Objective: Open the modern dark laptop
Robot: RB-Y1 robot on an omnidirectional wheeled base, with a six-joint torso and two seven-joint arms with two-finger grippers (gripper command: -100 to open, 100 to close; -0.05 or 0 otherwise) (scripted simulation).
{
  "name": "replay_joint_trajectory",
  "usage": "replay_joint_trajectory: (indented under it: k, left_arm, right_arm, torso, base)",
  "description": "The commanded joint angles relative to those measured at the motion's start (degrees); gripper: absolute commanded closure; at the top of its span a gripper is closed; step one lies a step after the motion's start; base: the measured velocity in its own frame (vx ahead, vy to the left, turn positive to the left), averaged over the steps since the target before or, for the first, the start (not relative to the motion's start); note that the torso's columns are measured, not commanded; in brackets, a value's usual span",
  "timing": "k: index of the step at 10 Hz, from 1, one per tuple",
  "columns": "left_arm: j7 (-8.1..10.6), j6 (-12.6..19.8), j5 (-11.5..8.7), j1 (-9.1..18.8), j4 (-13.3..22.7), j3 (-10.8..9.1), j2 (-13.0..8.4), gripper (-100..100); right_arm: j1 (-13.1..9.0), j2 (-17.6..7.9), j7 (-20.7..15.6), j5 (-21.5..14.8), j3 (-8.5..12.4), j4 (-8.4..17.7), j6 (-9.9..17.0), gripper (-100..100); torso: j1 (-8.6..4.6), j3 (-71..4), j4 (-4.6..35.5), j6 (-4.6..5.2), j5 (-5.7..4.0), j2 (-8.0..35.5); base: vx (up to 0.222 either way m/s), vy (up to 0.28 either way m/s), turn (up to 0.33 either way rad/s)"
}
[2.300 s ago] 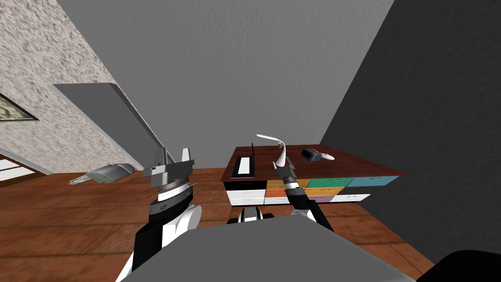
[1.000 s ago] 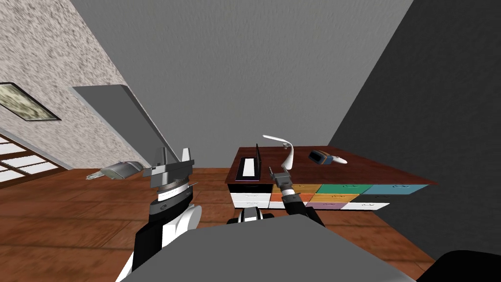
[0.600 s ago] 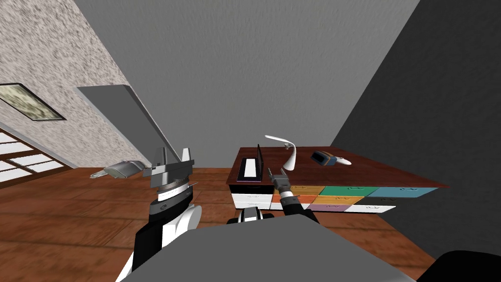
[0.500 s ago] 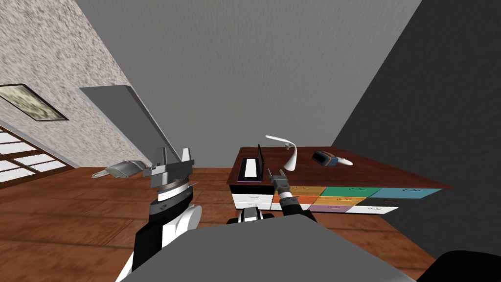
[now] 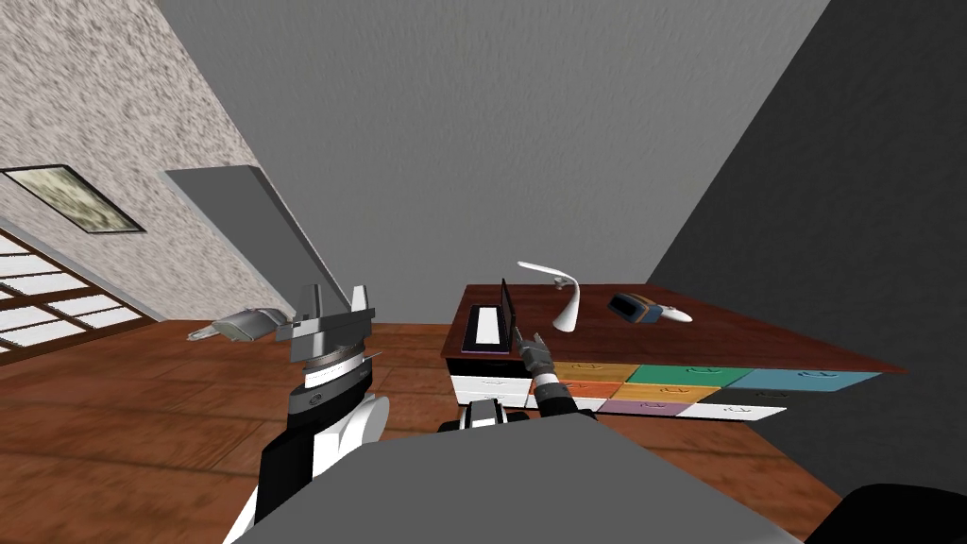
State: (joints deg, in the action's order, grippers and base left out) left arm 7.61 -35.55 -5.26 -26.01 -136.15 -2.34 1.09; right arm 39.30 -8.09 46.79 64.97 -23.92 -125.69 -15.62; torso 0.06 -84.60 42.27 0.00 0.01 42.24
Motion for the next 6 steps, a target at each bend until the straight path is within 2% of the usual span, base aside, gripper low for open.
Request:
replay_joint_trajectory:
  k: [1, 6]
  left_arm:
    - [0.0, 0.0, 0.0, 0.0, 0.0, 0.0, 0.0, 0]
    - [0.0, 0.0, 0.0, 0.0, 0.0, 0.0, 0.0, 0]
  right_arm:
    - [0.6, 1.3, 2.3, 3.3, -1.0, 0.0, 0.1, -100]
    - [1.7, 9.2, 6.2, 9.0, -2.9, 0.3, 0.7, -100]
  torso:
    - [-0.09, 0.0, 0.0, 0.01, -0.02, 0.0]
    - [-0.04, 0.0, 0.0, 0.0, -0.01, 0.0]
  base:
    - [0.02, 0.015, 0.015]
    - [0.03, 0.021, 0.021]
